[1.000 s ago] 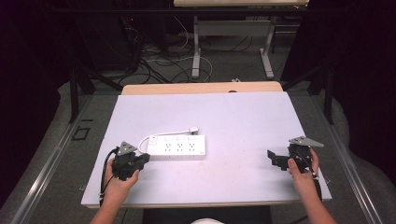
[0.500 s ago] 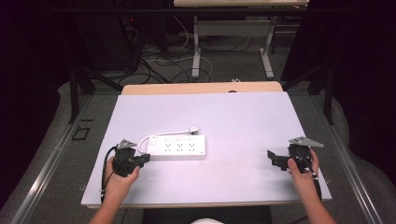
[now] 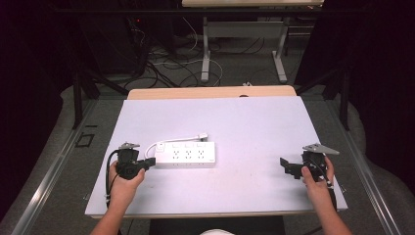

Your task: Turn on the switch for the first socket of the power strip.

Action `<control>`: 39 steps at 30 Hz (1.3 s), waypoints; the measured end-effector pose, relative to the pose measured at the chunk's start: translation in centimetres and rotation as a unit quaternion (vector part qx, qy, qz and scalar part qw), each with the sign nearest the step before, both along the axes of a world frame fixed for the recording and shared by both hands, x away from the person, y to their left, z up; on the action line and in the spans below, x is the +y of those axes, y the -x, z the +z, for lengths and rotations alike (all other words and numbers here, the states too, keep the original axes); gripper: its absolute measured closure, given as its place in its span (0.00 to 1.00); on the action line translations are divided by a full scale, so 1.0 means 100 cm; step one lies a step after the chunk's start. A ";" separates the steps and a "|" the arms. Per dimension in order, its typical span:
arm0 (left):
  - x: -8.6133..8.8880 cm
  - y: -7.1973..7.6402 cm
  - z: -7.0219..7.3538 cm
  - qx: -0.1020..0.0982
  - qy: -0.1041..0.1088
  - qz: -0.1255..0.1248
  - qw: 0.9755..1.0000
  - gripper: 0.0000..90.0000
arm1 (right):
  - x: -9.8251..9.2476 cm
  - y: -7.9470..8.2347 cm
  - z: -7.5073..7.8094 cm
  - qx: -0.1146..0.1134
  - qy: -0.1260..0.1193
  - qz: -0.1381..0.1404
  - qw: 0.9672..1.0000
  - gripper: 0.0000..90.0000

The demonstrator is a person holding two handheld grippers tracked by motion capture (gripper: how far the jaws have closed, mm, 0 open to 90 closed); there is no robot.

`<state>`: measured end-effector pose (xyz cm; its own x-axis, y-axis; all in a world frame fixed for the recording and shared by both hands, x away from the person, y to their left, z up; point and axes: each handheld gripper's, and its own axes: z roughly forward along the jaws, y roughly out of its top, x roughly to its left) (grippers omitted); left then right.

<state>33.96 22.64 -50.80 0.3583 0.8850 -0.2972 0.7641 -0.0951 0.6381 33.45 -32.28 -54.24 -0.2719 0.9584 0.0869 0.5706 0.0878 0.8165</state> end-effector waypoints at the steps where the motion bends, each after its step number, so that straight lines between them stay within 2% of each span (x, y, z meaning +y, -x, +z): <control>1: 0.000 -0.001 0.000 -0.003 0.002 0.001 1.000 1.00 | 0.000 0.000 0.000 0.002 -0.001 0.002 1.000 0.02; 14: -0.007 -0.014 0.009 0.006 0.013 0.004 1.000 1.00 | 0.000 0.000 0.000 0.007 -0.004 0.000 1.000 0.02; 18: -0.011 -0.018 0.012 -0.002 0.020 0.005 1.000 1.00 | 0.000 0.000 -0.001 0.007 -0.003 0.000 1.000 0.02; 19: -0.011 -0.019 0.014 0.004 0.018 0.000 1.000 1.00 | 0.000 0.000 -0.001 0.007 -0.005 0.000 1.000 0.02; 20: -0.013 -0.020 0.013 -0.005 0.021 0.007 1.000 1.00 | 0.001 0.000 -0.001 0.008 -0.006 -0.001 1.000 0.02; 21: -0.013 -0.021 0.015 0.000 0.020 0.001 1.000 1.00 | 0.001 0.000 -0.001 0.008 -0.006 0.000 1.000 0.02; 27: -0.021 -0.027 0.018 -0.009 0.029 0.001 1.000 1.00 | 0.000 -0.001 -0.001 0.006 -0.004 0.000 1.000 0.03; 29: -0.023 -0.030 0.020 -0.007 0.027 -0.005 1.000 1.00 | 0.000 -0.001 -0.001 0.005 -0.003 0.000 1.000 0.03; 32: -0.027 -0.033 0.019 -0.012 0.029 -0.002 1.000 1.00 | 0.000 -0.001 -0.001 0.003 -0.003 -0.001 1.000 0.03; 39: -0.032 -0.041 0.018 -0.008 0.025 -0.004 1.000 1.00 | 0.000 -0.001 -0.002 0.006 -0.002 0.003 1.000 0.03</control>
<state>38.10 19.44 -49.01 0.3703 0.8664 -0.3351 0.7526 -0.0684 0.6549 33.56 -32.26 -54.40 -0.2768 0.9563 0.0940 0.5799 0.0883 0.8099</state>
